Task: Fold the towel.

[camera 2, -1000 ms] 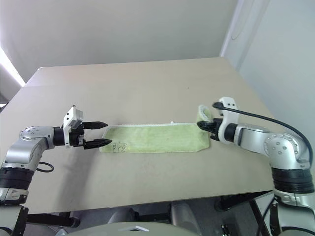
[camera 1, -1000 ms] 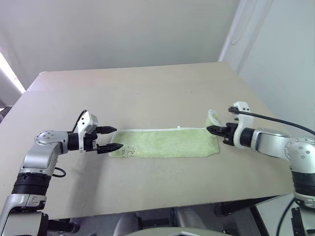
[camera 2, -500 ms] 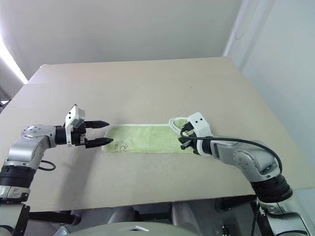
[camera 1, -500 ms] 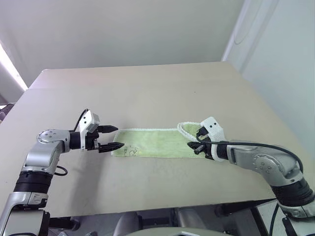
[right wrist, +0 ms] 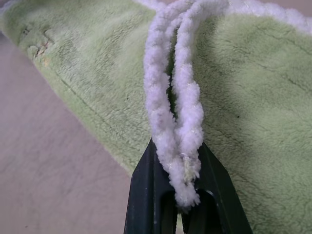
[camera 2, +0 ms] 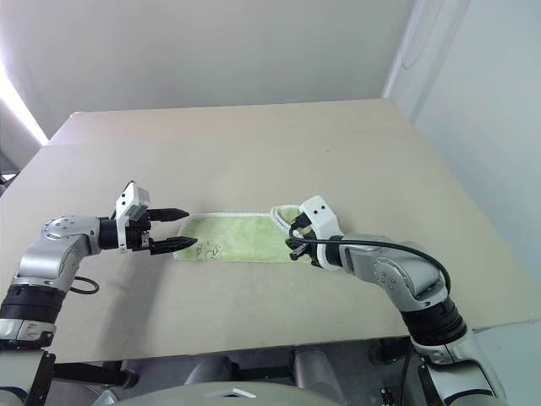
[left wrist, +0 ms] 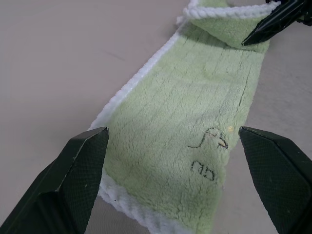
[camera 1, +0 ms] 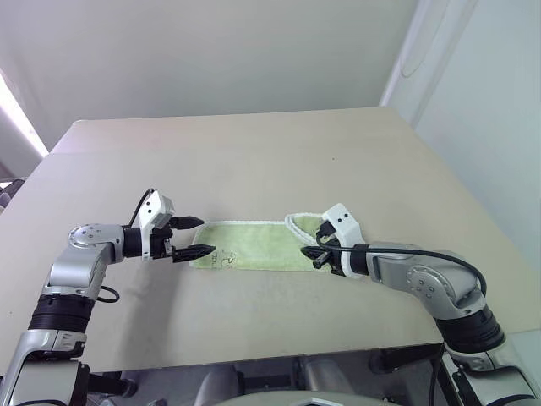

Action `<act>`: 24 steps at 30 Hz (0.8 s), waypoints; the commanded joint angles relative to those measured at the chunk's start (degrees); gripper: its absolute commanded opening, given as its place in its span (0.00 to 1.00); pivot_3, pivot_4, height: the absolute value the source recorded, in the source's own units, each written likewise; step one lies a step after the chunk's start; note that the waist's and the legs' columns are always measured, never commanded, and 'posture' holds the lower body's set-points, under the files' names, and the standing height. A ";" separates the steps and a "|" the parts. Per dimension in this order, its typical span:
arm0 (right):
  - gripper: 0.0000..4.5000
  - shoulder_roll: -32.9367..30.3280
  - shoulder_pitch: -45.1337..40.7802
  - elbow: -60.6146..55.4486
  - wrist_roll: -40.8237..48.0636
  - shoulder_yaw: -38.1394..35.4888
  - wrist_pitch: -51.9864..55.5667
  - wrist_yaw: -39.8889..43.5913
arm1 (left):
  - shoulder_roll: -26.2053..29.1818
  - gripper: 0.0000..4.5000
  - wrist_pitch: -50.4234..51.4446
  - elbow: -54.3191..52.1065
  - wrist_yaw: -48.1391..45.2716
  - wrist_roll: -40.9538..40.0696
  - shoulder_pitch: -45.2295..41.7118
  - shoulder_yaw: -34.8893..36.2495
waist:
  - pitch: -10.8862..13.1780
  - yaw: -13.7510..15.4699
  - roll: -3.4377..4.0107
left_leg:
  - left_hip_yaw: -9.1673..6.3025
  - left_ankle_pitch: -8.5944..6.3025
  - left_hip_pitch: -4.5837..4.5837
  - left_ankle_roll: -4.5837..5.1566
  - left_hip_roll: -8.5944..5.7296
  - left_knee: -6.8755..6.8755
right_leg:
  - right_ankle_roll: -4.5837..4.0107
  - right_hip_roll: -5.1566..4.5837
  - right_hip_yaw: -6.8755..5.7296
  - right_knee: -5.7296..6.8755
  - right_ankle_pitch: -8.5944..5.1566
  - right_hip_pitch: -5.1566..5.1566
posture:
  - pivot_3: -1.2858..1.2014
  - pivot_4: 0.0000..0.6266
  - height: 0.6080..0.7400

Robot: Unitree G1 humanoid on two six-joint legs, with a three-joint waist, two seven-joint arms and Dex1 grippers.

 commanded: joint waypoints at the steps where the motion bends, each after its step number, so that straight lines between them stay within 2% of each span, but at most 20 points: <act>1: 0.01 1.22 -1.01 -2.36 -0.77 0.27 0.56 1.03 | 0.48 1.00 0.07 -1.73 0.27 -0.17 -1.04 0.55 | 0.00 -0.04 0.00 | 0.00 0.00 0.01 0.00 0.00 0.01 | 0.00 0.00 0.00 0.02 0.00 0.00 | 0.52 0.00 0.79; 4: 0.01 1.75 -0.84 -2.20 -2.13 0.69 0.37 1.37 | 0.51 1.00 0.18 -1.75 0.35 -0.12 -1.09 0.54 | 0.00 -0.01 0.00 | 0.00 0.00 0.03 0.00 0.00 0.01 | 0.00 0.00 0.00 0.05 0.00 0.00 | 0.52 0.00 0.79; 5: 0.12 2.00 -0.85 -2.02 -2.67 0.78 0.10 1.33 | 0.51 1.00 0.18 -1.71 0.43 -0.04 -1.17 0.49 | 0.00 -0.02 0.00 | 0.00 0.00 0.03 0.00 0.00 0.01 | 0.00 0.00 0.00 0.05 0.00 0.00 | 0.52 0.00 0.79; 6: 0.16 2.20 -0.86 -1.91 -3.09 0.82 -0.04 1.35 | 0.50 1.00 0.18 -1.69 0.48 0.03 -1.22 0.45 | 0.00 -0.03 0.00 | 0.00 0.00 0.02 0.00 0.00 0.01 | 0.00 0.00 0.00 0.05 0.00 0.00 | 0.52 0.00 0.79; 16: 0.96 5.72 -2.05 -1.39 -5.16 0.08 -0.17 3.06 | 0.59 1.00 0.99 -1.47 1.29 -0.60 -2.02 1.15 | 0.00 -0.03 0.00 | -0.01 0.00 0.03 0.00 -0.01 0.03 | 0.00 0.00 0.00 0.08 0.01 0.00 | 0.52 0.00 0.79; 24: 0.99 10.20 -3.27 -2.21 3.86 -15.32 -0.29 4.28 | 2.29 1.00 11.32 -0.06 4.21 -2.98 -1.75 3.52 | 0.00 -0.11 0.00 | -0.03 0.00 0.03 0.00 -0.01 0.03 | 0.02 0.01 -0.01 0.10 0.01 0.00 | 0.52 0.00 0.79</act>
